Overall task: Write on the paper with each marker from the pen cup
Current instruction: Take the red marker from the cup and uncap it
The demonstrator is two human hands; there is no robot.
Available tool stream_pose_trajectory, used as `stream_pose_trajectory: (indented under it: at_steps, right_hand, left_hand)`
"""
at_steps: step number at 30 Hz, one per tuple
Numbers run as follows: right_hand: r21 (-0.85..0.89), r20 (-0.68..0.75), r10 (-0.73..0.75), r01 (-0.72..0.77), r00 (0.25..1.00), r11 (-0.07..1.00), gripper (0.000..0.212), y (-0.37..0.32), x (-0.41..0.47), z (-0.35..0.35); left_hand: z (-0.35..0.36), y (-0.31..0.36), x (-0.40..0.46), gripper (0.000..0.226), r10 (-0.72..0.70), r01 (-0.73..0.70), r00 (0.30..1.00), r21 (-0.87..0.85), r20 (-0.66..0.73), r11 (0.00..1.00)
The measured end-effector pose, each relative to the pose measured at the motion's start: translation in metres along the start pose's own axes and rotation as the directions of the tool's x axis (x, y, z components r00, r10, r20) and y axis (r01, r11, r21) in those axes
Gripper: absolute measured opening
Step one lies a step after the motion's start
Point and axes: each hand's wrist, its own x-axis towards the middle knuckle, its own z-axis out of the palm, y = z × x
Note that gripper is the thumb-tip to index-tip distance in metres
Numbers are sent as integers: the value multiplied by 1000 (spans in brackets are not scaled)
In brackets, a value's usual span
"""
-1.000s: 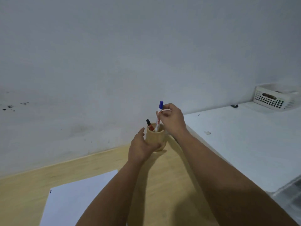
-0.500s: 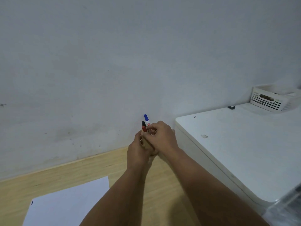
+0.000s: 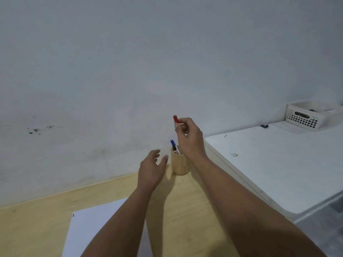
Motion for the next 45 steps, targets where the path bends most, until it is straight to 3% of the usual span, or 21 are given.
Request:
stream_pose_trajectory:
  at_steps: [2, 6, 8, 12, 16, 29, 33, 37, 38, 40, 42, 45]
  right_hand:
    - [58, 152, 67, -77, 986, 995, 15, -17, -16, 9]
    - [-28, 512, 203, -220, 834, 975, 18, -39, -64, 30]
    - [-15, 583, 201, -236, 787, 972, 11, -49, -89, 42]
    - [41, 672, 169, -264, 721, 964, 9, -68, -129, 68]
    - [61, 728, 162, -298, 666, 953, 12, -85, -157, 91]
    - [77, 822, 151, -370, 549, 926, 12, -107, -183, 130]
    - [53, 820, 131, -301, 557, 952, 13, -93, -191, 144]
    - [-108, 782, 188, -167, 594, 980, 8, -54, -179, 128]
    - [-147, 762, 220, -169, 610, 975, 8, -41, -174, 120]
    - [-171, 705, 283, -231, 650, 958, 11, -26, -167, 114]
    - [-89, 650, 319, -348, 689, 933, 1, -26, -164, 122]
    - [76, 610, 371, -518, 700, 852, 16, -32, -160, 145]
  left_hand:
    - [-35, 13, -9, 36, 29, -29, 998, -5, -52, 1000]
    - [-105, 29, -29, 57, -15, 14, 1000, -59, -17, 998]
    - [-135, 28, -41, 62, 15, -16, 999, 36, 34, 999]
    - [-187, 20, -68, 43, -3, -27, 986, 178, 168, 984]
    - [-236, 9, -85, 50, -100, 33, 974, 307, 204, 951]
    - [-286, -13, -107, 49, -155, 138, 978, 126, 139, 982]
    - [-283, -36, -108, 50, -213, 198, 960, 96, 180, 975]
    - [-324, -71, -100, 48, -314, 313, 949, -33, -19, 949]
    - [-341, -82, -98, 49, -311, 315, 946, 24, -94, 949]
    - [-361, -103, -97, 53, -244, 288, 954, 316, -174, 904]
    - [-351, -117, -95, 59, -169, 203, 979, 601, -112, 773]
    - [-314, -138, -90, 59, -184, 93, 983, 839, 9, 536]
